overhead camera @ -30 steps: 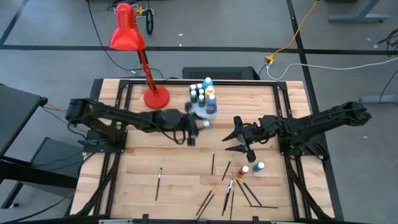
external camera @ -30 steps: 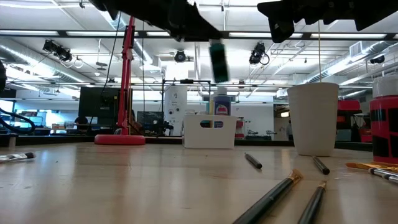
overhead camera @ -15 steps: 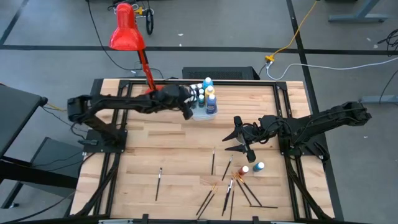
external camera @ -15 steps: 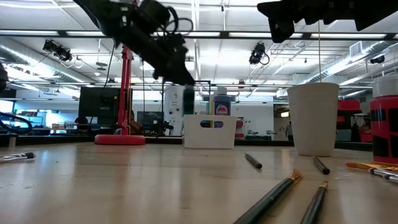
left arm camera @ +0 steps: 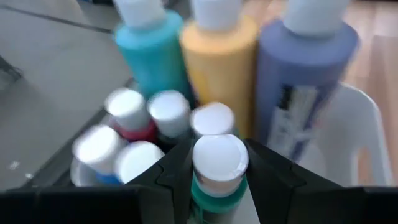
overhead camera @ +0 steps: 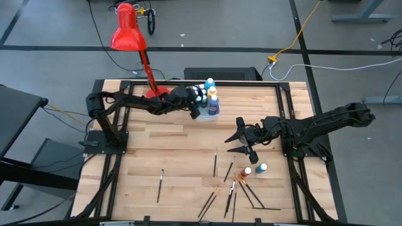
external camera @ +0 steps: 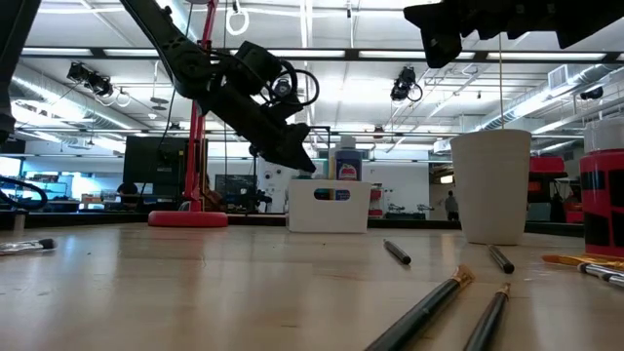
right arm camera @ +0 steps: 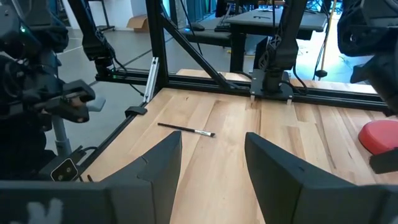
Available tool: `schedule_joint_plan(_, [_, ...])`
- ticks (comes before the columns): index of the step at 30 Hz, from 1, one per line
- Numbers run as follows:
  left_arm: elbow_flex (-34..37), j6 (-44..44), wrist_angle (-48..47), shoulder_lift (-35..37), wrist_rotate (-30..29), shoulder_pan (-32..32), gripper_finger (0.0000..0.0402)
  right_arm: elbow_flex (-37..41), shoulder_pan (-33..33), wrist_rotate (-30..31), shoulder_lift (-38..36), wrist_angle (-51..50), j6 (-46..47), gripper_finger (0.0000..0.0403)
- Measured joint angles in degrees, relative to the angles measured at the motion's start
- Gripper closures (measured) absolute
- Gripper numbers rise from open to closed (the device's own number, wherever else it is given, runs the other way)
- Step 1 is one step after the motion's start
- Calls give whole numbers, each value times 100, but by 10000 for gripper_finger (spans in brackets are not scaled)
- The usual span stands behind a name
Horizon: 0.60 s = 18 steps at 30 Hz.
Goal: Pick & Place Paint Supplies
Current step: Put the small light green paint bottle into the white bin
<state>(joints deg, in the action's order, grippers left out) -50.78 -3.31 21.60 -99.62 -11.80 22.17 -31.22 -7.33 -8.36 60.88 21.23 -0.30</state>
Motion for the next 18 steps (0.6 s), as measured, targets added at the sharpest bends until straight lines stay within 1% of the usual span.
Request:
schedule_joint_plan(5, [-3, -162, -1, 9, -214, 39, 255, 0, -1, 0, 0, 0, 0, 224])
schedule_joint_plan(14, [-3, -249, -74, 9, -164, 118, 254, 0, 0, 0, 0, 0, 0, 224])
schedule_joint_plan(18, [-3, -313, -176, 9, -104, 119, 244, 0, -1, 0, 0, -2, 0, 224])
